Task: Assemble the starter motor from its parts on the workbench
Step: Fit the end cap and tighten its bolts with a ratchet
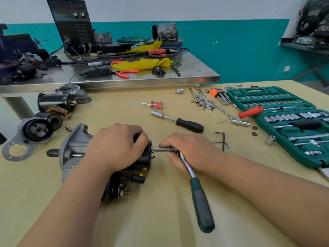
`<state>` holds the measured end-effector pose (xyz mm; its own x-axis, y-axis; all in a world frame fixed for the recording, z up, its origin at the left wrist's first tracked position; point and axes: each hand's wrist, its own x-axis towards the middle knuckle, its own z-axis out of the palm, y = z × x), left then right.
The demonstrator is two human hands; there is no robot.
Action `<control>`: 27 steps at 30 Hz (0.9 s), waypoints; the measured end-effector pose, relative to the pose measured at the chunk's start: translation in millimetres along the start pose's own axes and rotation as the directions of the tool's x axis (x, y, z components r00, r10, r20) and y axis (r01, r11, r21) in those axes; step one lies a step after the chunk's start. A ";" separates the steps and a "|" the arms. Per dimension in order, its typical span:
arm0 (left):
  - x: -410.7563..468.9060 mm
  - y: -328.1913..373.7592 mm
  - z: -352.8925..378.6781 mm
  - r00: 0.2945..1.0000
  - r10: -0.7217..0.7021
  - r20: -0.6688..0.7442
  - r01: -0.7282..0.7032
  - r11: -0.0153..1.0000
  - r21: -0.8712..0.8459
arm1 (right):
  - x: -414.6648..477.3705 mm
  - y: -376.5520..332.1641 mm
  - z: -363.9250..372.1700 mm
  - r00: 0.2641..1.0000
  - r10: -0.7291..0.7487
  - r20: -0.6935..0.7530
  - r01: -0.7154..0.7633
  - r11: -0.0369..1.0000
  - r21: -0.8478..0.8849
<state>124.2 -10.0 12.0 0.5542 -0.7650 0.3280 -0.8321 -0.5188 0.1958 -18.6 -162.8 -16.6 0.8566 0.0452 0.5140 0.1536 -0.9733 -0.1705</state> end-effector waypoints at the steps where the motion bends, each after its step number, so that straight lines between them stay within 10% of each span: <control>1: 0.3 0.3 0.4 1.000 0.002 -0.006 -0.002 1.000 0.000 | -0.2 0.9 -0.5 0.999 -0.051 -0.005 0.051 0.998 -0.029; 7: 1.3 -0.2 2.0 1.000 -0.019 -0.017 0.018 1.000 -0.011 | -2.5 4.2 5.1 0.991 -0.133 -0.030 0.129 0.985 -0.112; 13: 3.8 6.5 2.8 1.000 -0.018 -0.016 0.019 0.999 0.050 | 2.2 -10.3 6.0 0.941 0.250 0.229 -0.313 0.901 0.300; 15: 2.9 7.8 1.7 1.000 -0.006 -0.005 0.007 0.998 0.060 | 10.1 -7.9 2.8 0.860 0.365 0.356 -0.508 0.673 0.538; 18: -2.8 4.7 -3.6 1.000 0.020 0.013 -0.020 0.999 0.024 | 21.9 -3.9 -0.3 0.509 0.287 0.811 -0.786 -0.229 0.574; 20: -9.1 6.9 -5.5 0.991 0.128 0.044 -0.126 0.991 -0.056 | 24.2 -3.9 2.1 0.440 0.229 0.868 -0.787 -0.366 0.496; 22: -15.3 12.5 -4.4 0.966 0.250 0.067 -0.241 0.963 -0.120 | 23.0 -7.5 4.6 0.524 0.420 0.741 -0.813 -0.011 0.582; 24: -16.7 13.5 -1.6 0.952 0.299 0.068 -0.291 0.951 -0.107 | 17.1 -10.3 6.9 0.786 0.502 0.361 -0.611 0.549 0.570; 27: -16.1 8.1 1.9 0.949 0.311 0.049 -0.302 0.943 -0.141 | 8.9 -1.8 -0.9 0.972 0.103 0.211 -0.161 0.947 0.277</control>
<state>108.6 -2.7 6.5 0.2681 -0.9063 0.3267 -0.9547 -0.2045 0.2162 -11.7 -160.8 -11.0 0.9525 -0.0090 0.3043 0.1442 -0.8670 -0.4770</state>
